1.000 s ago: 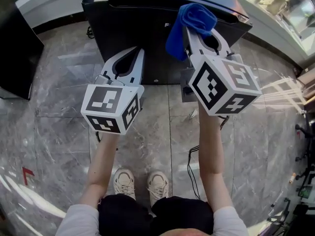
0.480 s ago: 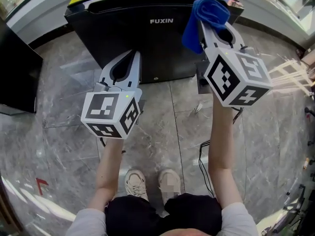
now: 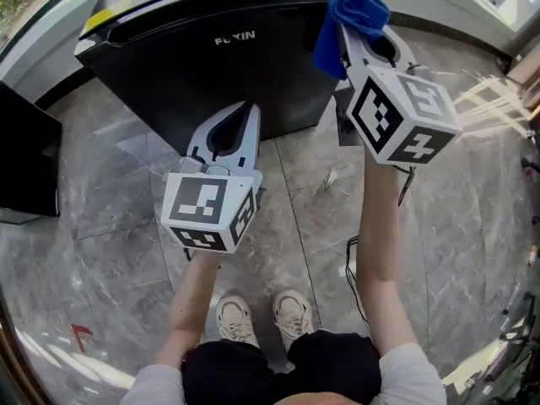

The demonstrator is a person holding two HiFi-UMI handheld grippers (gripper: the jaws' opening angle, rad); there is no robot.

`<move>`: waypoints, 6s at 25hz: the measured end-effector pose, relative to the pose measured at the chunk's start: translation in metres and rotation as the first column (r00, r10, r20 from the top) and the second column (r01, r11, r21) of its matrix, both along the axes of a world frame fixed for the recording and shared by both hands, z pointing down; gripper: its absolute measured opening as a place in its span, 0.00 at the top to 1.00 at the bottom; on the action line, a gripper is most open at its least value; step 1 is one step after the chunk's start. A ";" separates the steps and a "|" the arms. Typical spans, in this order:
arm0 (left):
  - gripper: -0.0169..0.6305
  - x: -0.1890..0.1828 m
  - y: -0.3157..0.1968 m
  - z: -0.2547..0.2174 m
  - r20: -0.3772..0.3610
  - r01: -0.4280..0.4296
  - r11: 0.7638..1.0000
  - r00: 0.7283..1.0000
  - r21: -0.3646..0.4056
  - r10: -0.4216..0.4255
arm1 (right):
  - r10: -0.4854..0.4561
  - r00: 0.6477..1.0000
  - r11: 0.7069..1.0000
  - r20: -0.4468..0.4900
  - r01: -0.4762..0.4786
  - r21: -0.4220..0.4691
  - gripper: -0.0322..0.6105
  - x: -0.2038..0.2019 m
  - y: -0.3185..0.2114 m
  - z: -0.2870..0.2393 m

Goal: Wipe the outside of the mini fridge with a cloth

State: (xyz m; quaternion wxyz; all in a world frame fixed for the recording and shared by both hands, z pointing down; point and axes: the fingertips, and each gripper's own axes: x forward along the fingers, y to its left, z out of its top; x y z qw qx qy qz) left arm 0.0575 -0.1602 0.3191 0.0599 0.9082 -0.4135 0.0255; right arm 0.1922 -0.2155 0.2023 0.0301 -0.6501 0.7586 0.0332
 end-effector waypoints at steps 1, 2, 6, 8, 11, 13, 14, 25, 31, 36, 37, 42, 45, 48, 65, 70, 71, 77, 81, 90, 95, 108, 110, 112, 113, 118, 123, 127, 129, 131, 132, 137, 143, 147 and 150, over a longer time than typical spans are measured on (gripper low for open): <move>0.97 0.005 0.001 0.002 0.007 -0.013 1.000 1.000 -0.002 0.013 | 0.009 1.000 1.000 0.002 -0.009 0.002 0.87 0.004 0.000 0.000; 0.97 0.008 0.002 0.004 0.012 -0.021 1.000 1.000 -0.002 0.021 | 0.017 1.000 1.000 0.000 -0.017 0.002 0.87 0.008 -0.001 0.000; 0.97 0.015 0.003 0.002 0.011 -0.028 1.000 1.000 0.003 0.028 | 0.048 0.999 0.999 -0.007 -0.048 -0.004 0.87 0.023 -0.002 0.000; 0.97 0.016 0.003 0.000 0.007 -0.027 1.000 1.000 0.002 0.027 | 0.058 0.998 0.998 -0.006 -0.058 -0.010 0.87 0.032 -0.004 0.000; 0.97 0.020 0.004 -0.002 0.001 -0.033 0.999 0.999 0.000 0.033 | 0.068 0.998 0.998 -0.009 -0.068 -0.017 0.87 0.043 -0.006 -0.001; 0.97 0.025 0.006 -0.002 0.002 -0.039 0.999 0.999 0.001 0.039 | 0.083 0.997 0.996 -0.002 -0.083 -0.019 0.87 0.051 -0.006 -0.001; 0.97 0.028 0.007 -0.002 0.002 -0.044 0.999 0.999 0.000 0.044 | 0.090 0.996 0.996 0.006 -0.090 -0.019 0.87 0.055 -0.006 -0.001; 0.97 0.031 0.004 0.005 -0.004 -0.042 0.999 0.999 -0.006 0.042 | 0.165 0.986 0.986 0.004 -0.165 -0.021 0.87 0.081 -0.010 0.003; 0.97 0.008 0.000 -0.005 -0.041 0.033 0.999 0.999 0.023 -0.032 | 0.115 0.993 0.993 0.013 -0.115 0.005 0.87 0.056 0.017 0.000; 0.97 -0.049 -0.013 -0.008 -0.065 0.154 0.988 0.986 0.031 -0.152 | -0.080 0.995 0.997 0.055 0.079 0.024 0.87 -0.029 0.038 -0.002; 0.97 -0.061 -0.015 -0.008 -0.070 0.178 0.984 0.982 0.030 -0.175 | -0.114 0.993 0.993 0.043 0.114 0.012 0.87 -0.048 0.038 0.002; 0.97 -0.127 -0.016 -0.019 -0.098 0.296 0.953 0.952 0.062 -0.289 | -0.306 0.950 0.951 0.061 0.308 -0.035 0.87 -0.155 0.035 0.023; 0.97 -0.167 -0.015 -0.017 -0.080 0.366 0.928 0.929 0.067 -0.360 | -0.403 0.910 0.912 0.098 0.408 -0.044 0.87 -0.215 0.032 0.035; 0.97 -0.206 -0.014 -0.007 -0.057 0.427 0.903 0.904 0.053 -0.424 | -0.455 0.886 0.886 0.093 0.461 -0.059 0.87 -0.268 0.024 0.047; 0.97 -0.251 -0.015 0.009 -0.077 0.480 0.877 0.876 0.021 -0.477 | -0.429 0.901 0.902 -0.066 0.424 -0.079 0.87 -0.351 -0.005 0.073; 0.97 -0.246 -0.015 0.007 -0.071 0.469 0.883 0.881 0.023 -0.467 | -0.407 0.912 0.912 -0.048 0.403 -0.077 0.87 -0.336 -0.004 0.071; 0.97 -0.245 -0.014 0.007 -0.072 0.469 0.883 0.882 0.023 -0.466 | -0.399 0.916 0.915 -0.047 0.395 -0.075 0.87 -0.330 -0.004 0.071; 0.97 -0.230 -0.014 0.011 -0.067 0.444 0.896 0.894 0.017 -0.442 | -0.363 0.931 0.930 -0.046 0.360 -0.069 0.87 -0.300 -0.002 0.073; 0.97 -0.209 -0.014 0.011 -0.054 0.411 0.912 0.911 0.022 -0.409 | -0.346 0.937 0.937 -0.048 0.342 -0.069 0.87 -0.281 0.000 0.074; 0.97 -0.170 -0.013 0.014 -0.039 0.335 0.942 0.942 0.029 -0.334 | -0.300 0.954 0.952 -0.005 0.299 -0.068 0.87 -0.226 0.003 0.075; 0.97 -0.143 -0.016 0.014 -0.048 0.301 0.953 0.953 0.024 -0.300 | -0.281 0.960 0.958 0.003 0.280 -0.065 0.87 -0.204 0.004 0.073; 0.97 -0.069 -0.016 0.014 -0.038 0.209 0.977 0.978 0.053 -0.207 | -0.135 0.991 0.989 -0.010 0.134 -0.068 0.87 -0.109 0.004 0.068; 0.97 -0.062 -0.017 0.015 -0.044 0.194 0.980 0.980 0.046 -0.192 | -0.109 0.994 0.992 -0.014 0.107 -0.069 0.87 -0.096 0.004 0.068; 0.97 -0.056 -0.017 0.017 -0.046 0.183 0.982 0.982 0.041 -0.181 | -0.087 0.996 0.994 -0.013 0.086 -0.068 0.87 -0.083 0.004 0.069; 0.97 -0.053 -0.017 0.018 -0.042 0.180 0.983 0.983 0.041 -0.179 | -0.076 0.997 0.995 -0.014 0.075 -0.068 0.87 -0.076 0.004 0.069; 0.97 -0.044 -0.018 0.015 -0.035 0.168 0.985 0.985 0.050 -0.166 | -0.003 1.000 0.998 -0.010 0.002 -0.066 0.87 -0.041 0.001 0.066; 0.97 -0.032 -0.013 0.009 -0.026 0.144 0.987 0.989 0.067 -0.143 | 0.060 0.998 0.996 -0.010 -0.061 -0.064 0.87 -0.010 -0.001 0.065; 0.97 -0.026 -0.013 0.014 -0.015 0.135 0.989 0.991 0.054 -0.135 | 0.090 0.996 0.993 0.006 -0.089 -0.071 0.87 0.014 -0.003 0.064; 0.97 -0.022 -0.013 0.016 -0.006 0.128 0.990 0.992 0.053 -0.127 | 0.102 0.995 0.992 0.008 -0.102 -0.072 0.87 0.026 -0.004 0.063; 0.97 -0.019 -0.013 0.017 -0.001 0.122 0.991 0.992 0.053 -0.122 | 0.119 0.993 0.990 0.009 -0.118 -0.072 0.87 0.036 -0.005 0.063; 0.97 -0.017 -0.013 0.017 0.000 0.120 0.991 0.993 0.051 -0.120 | 0.125 0.992 0.990 0.014 -0.124 -0.072 0.87 0.040 -0.005 0.064; 0.97 -0.013 -0.013 0.022 0.006 0.111 0.993 0.994 0.042 -0.112 | 0.151 0.988 0.986 0.019 -0.149 -0.071 0.87 0.053 -0.007 0.064; 0.97 -0.023 -0.017 0.027 0.001 0.131 0.991 0.991 0.027 -0.131 | 0.214 0.977 0.974 0.004 -0.213 -0.075 0.87 0.074 -0.006 0.066; 0.97 -0.029 -0.020 0.029 -0.003 0.145 0.989 0.989 0.020 -0.145 | 0.246 0.969 0.966 -0.015 -0.246 -0.085 0.87 0.085 -0.007 0.070; 0.97 -0.036 -0.023 0.030 0.001 0.166 0.986 0.986 0.017 -0.166 | 0.229 0.974 0.970 -0.006 -0.228 -0.088 0.87 0.079 -0.005 0.072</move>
